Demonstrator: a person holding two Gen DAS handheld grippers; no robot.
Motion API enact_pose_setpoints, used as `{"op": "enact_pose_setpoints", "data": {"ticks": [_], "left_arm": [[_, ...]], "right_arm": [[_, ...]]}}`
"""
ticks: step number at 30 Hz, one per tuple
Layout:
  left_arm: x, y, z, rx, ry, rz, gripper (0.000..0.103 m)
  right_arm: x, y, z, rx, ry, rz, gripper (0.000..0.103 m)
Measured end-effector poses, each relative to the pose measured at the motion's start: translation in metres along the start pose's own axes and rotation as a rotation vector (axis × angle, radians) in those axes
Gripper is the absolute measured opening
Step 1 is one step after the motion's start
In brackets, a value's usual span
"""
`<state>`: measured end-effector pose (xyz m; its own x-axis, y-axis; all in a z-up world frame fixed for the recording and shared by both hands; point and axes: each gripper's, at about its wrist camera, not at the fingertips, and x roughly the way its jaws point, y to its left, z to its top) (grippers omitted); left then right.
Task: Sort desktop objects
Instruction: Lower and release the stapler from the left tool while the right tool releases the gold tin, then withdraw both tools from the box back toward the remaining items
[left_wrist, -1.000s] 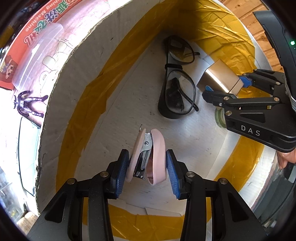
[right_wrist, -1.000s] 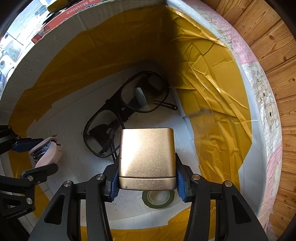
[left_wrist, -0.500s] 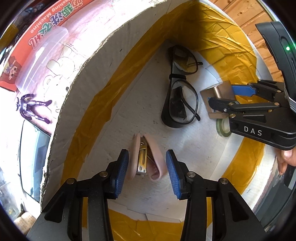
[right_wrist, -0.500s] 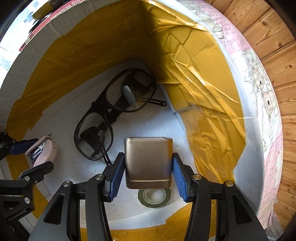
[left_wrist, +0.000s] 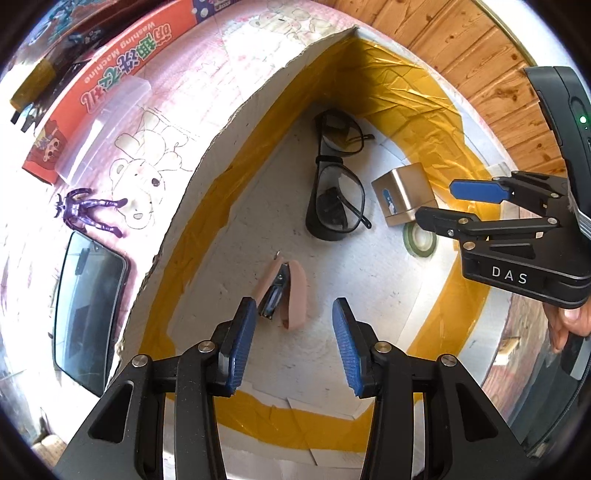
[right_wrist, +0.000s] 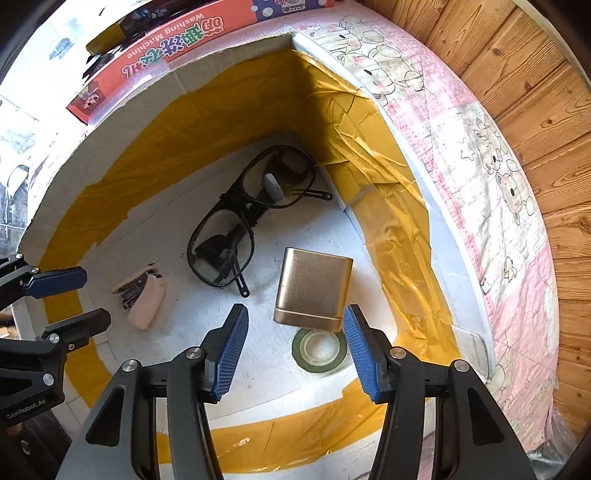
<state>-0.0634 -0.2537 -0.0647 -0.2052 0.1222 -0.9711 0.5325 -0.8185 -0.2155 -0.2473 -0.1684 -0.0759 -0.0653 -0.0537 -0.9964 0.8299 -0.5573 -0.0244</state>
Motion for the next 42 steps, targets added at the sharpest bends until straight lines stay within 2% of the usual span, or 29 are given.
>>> {"op": "enact_pose_setpoints", "data": {"ticks": [1,2,4,5,12,16,34,42], "left_arm": [[-0.005,-0.004,-0.001,-0.002,-0.007,0.002,0.045],[-0.010,-0.009,0.012,-0.001,-0.014,0.001,0.045],[-0.020,0.001,0.003,0.007,-0.031,-0.002,0.045],[-0.024,-0.003,-0.003,0.011,-0.040,-0.003,0.045],[-0.041,-0.015,-0.020,0.053,-0.099,0.003,0.045],[-0.047,-0.020,-0.029,0.072,-0.124,0.004,0.045],[-0.079,-0.051,-0.061,0.207,-0.229,0.012,0.045],[-0.090,-0.062,-0.074,0.265,-0.278,0.000,0.045]], "right_arm": [[-0.005,0.003,-0.003,0.001,-0.007,-0.002,0.056],[-0.010,0.006,-0.006,0.002,-0.014,-0.004,0.057],[-0.019,0.012,-0.012,0.001,-0.026,-0.004,0.057],[-0.023,0.006,-0.001,0.000,-0.034,-0.005,0.057],[-0.053,0.004,-0.039,0.020,-0.098,0.001,0.058],[-0.039,0.011,-0.043,0.037,-0.133,0.010,0.059],[-0.085,0.021,-0.093,0.125,-0.287,0.050,0.060],[-0.101,0.033,-0.118,0.137,-0.370,0.038,0.062]]}}
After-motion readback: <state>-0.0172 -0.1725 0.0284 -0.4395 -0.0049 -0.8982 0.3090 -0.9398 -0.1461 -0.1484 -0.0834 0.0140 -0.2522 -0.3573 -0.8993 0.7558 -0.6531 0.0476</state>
